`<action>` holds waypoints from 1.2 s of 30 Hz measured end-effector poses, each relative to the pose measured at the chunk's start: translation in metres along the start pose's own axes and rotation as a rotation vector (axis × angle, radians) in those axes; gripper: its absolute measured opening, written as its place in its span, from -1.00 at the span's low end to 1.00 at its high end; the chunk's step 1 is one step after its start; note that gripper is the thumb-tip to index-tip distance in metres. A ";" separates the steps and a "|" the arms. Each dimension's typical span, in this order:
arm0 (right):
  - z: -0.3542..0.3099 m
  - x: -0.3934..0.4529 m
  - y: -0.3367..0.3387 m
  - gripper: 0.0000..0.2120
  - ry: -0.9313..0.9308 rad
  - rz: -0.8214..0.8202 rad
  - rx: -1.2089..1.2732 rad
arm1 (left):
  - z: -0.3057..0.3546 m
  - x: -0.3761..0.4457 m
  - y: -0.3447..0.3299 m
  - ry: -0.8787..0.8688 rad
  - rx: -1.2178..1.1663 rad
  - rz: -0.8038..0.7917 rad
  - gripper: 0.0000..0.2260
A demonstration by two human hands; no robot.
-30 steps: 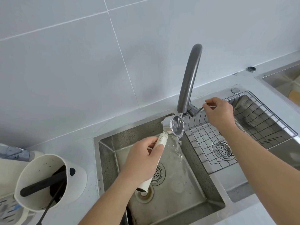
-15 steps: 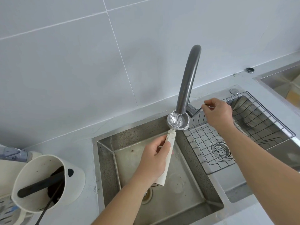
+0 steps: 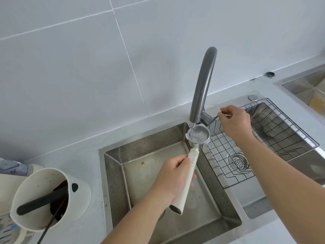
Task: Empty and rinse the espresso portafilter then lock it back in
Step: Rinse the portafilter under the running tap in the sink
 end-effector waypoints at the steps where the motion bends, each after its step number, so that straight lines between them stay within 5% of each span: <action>1: 0.000 0.000 0.000 -0.77 -0.001 0.000 -0.001 | -0.001 0.000 0.001 0.033 -0.002 -0.012 -0.77; 8: -0.001 -0.001 0.000 -0.78 -0.007 0.001 -0.002 | -0.012 0.003 0.014 0.179 0.011 0.003 -0.83; 14: -0.002 -0.003 0.001 -0.77 -0.011 0.001 0.000 | -0.007 0.015 0.029 -0.091 0.508 0.086 -0.80; 22: -0.003 -0.002 0.001 -0.77 -0.017 0.000 -0.002 | 0.005 0.021 0.026 -0.314 0.702 0.129 -0.83; 36: -0.003 -0.002 0.000 -0.77 -0.028 -0.009 0.003 | 0.008 0.044 0.005 -0.314 0.590 0.138 -0.83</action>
Point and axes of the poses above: each hand's wrist, its own x-axis towards the middle knuckle, its own y-axis out of the back of the hand, z = x × y, the point moved 2 cm from there along x, towards the middle knuckle, and after that the axes turned 4 degrees about z, right-handed, at the moved point
